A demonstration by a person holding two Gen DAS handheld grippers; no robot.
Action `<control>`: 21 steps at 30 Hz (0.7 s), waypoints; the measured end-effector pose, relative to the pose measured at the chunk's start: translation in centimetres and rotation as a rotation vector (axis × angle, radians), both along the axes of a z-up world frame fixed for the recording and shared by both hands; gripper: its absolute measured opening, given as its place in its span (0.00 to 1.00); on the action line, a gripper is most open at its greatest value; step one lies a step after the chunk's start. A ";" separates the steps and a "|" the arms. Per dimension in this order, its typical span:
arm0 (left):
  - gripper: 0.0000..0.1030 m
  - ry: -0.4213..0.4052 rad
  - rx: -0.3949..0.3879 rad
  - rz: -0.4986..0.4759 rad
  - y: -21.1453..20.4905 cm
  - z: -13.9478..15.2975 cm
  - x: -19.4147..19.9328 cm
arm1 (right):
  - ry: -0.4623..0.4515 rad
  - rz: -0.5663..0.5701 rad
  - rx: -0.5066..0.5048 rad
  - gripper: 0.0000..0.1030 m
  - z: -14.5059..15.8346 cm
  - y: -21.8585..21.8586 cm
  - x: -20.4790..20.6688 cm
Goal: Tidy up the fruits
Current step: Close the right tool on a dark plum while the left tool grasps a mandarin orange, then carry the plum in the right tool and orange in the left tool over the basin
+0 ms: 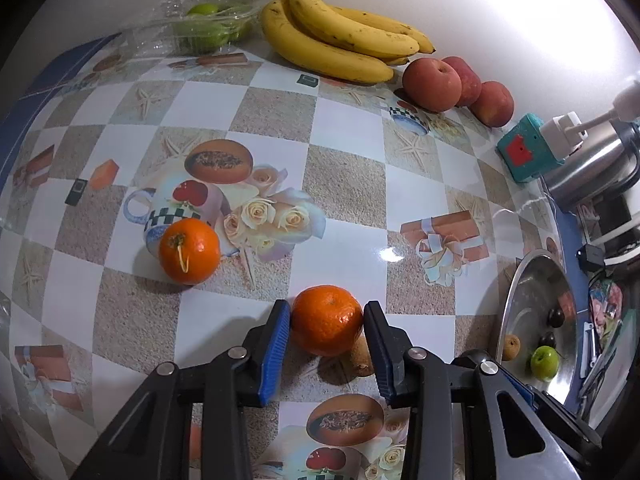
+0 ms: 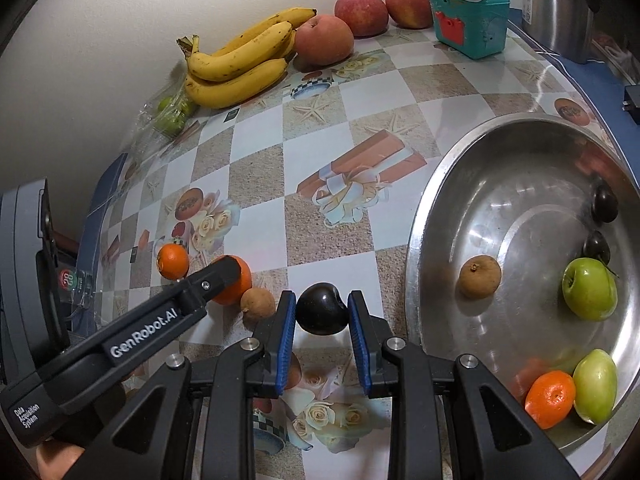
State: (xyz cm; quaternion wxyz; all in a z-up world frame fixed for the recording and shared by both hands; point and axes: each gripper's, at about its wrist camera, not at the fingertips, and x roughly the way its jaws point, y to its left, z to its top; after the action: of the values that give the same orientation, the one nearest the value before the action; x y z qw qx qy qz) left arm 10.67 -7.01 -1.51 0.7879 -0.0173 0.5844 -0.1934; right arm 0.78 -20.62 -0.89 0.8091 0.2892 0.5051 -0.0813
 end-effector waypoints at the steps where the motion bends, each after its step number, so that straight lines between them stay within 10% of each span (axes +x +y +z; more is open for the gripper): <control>1: 0.39 -0.001 0.001 -0.002 0.0 0.0 0.0 | 0.000 0.000 0.000 0.27 0.0 0.0 0.0; 21: 0.38 -0.115 -0.033 0.001 0.3 4.3 -0.4 | -0.021 -0.046 -0.004 0.27 0.7 -1.0 -0.8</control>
State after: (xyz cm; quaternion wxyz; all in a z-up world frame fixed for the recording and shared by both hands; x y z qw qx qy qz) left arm 10.28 -6.74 2.80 0.8199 -0.0196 0.5348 -0.2032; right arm 0.00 -21.57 -0.19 0.8127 0.2999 0.4899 -0.0977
